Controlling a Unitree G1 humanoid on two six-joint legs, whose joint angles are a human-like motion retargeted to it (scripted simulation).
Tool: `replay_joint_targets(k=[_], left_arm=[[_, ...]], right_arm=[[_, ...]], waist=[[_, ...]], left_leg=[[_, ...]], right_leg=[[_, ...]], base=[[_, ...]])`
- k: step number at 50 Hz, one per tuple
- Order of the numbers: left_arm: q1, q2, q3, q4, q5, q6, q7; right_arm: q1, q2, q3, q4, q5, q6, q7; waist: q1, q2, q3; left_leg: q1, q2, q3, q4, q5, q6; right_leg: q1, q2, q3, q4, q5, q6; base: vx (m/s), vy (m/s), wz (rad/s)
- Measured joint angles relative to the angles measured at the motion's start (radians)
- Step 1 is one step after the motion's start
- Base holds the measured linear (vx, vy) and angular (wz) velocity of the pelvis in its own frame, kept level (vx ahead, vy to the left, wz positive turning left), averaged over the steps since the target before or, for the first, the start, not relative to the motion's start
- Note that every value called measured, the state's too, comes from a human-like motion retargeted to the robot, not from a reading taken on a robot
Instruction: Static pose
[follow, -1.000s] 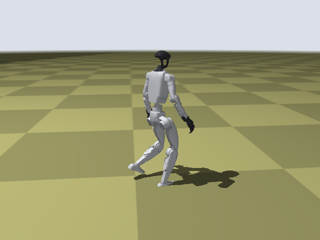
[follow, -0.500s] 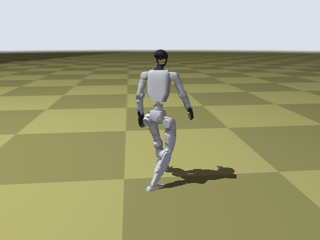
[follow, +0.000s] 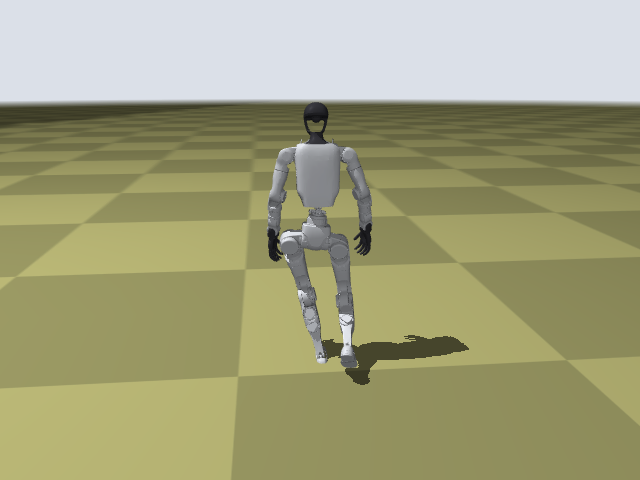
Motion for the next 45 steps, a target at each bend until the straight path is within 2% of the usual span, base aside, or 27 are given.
replay_joint_targets(k=[4,7,15,19,25,30,35,38,42,45], left_arm=[[-0.034,0.010,-0.015,-0.062,-0.006,-0.004,-0.007],[-0.056,0.013,-0.026,-0.096,-0.020,-0.011,-0.010],[-0.092,0.003,-0.046,-0.094,-0.039,-0.035,-0.005],[-0.092,-0.009,-0.042,-0.041,-0.030,-0.034,-0.009],[-0.059,-0.024,-0.031,0.056,0.002,-0.019,-0.022],[-0.018,-0.040,-0.014,0.128,0.029,-0.005,-0.037],[0.025,-0.061,-0.001,0.184,0.036,0.011,-0.043],[0.036,-0.074,-0.002,0.207,0.034,0.017,-0.044],[0.032,-0.085,-0.017,0.204,0.040,0.018,-0.046],[0.019,-0.088,-0.037,0.179,0.042,0.013,-0.043]], right_arm=[[0.030,-0.002,0.001,0.009,-0.009,0.010,0.012],[0.044,0.005,0.004,0.017,-0.013,0.016,0.019],[0.022,0.032,0.032,0.038,-0.012,0.022,0.023],[-0.009,0.035,0.044,0.025,-0.018,0.014,0.022],[-0.050,0.024,0.047,-0.021,-0.015,0.001,0.015],[-0.078,0.006,0.046,-0.047,-0.014,0.002,0.010],[-0.096,-0.001,0.060,-0.023,-0.022,0.012,0.008],[-0.110,-0.003,0.073,0.008,-0.018,0.018,0.003],[-0.123,-0.008,0.081,0.040,0.008,0.022,-0.011],[-0.125,-0.015,0.082,0.057,0.027,0.025,-0.027]], waist=[[-0.052,0.044,0.020],[-0.080,0.074,0.032],[-0.099,0.141,0.043],[-0.087,0.155,0.034],[-0.076,0.160,0.016],[-0.085,0.172,0.002],[-0.090,0.205,-0.016],[-0.099,0.240,-0.024],[-0.098,0.279,-0.035],[-0.093,0.290,-0.041]], left_leg=[[0.109,-0.021,-0.153,-0.033,-0.009,-0.026],[0.181,-0.018,-0.259,-0.042,-0.023,-0.049],[0.307,0.048,-0.454,-0.041,-0.097,-0.082],[0.327,0.070,-0.500,0.009,-0.152,-0.089],[0.357,0.080,-0.552,0.114,-0.232,-0.102],[0.406,0.112,-0.539,0.174,-0.261,-0.132],[0.444,0.139,-0.581,0.286,-0.207,-0.211],[0.415,0.191,-0.553,0.414,-0.080,-0.304],[0.316,0.211,-0.515,0.633,0.083,-0.430],[0.211,0.231,-0.450,0.789,0.130,-0.451]], right_leg=[[-0.077,0.019,0.026,-0.084,-0.084,-0.065],[-0.123,0.066,0.041,-0.213,-0.113,-0.083],[-0.196,0.250,0.074,-0.708,-0.051,-0.024],[-0.229,0.309,0.083,-0.891,-0.012,0.007],[-0.284,0.353,0.084,-0.955,0.025,0.030],[-0.302,0.370,0.067,-0.844,0.063,0.024],[-0.299,0.416,0.047,-0.694,0.079,-0.016],[-0.274,0.447,0.026,-0.666,0.061,-0.055],[-0.239,0.482,0.007,-0.667,0.023,-0.103],[-0.211,0.486,-0.002,-0.668,-0.011,-0.123]], base=[[0.33,0.01,1.85],[0.32,0.01,1.73],[0.31,0.00,1.22],[0.30,-0.03,0.70],[0.33,-0.08,0.59],[0.40,-0.12,0.67],[0.43,-0.14,0.49],[0.42,-0.11,0.47],[0.38,-0.07,0.33],[0.34,-0.06,0.37]])
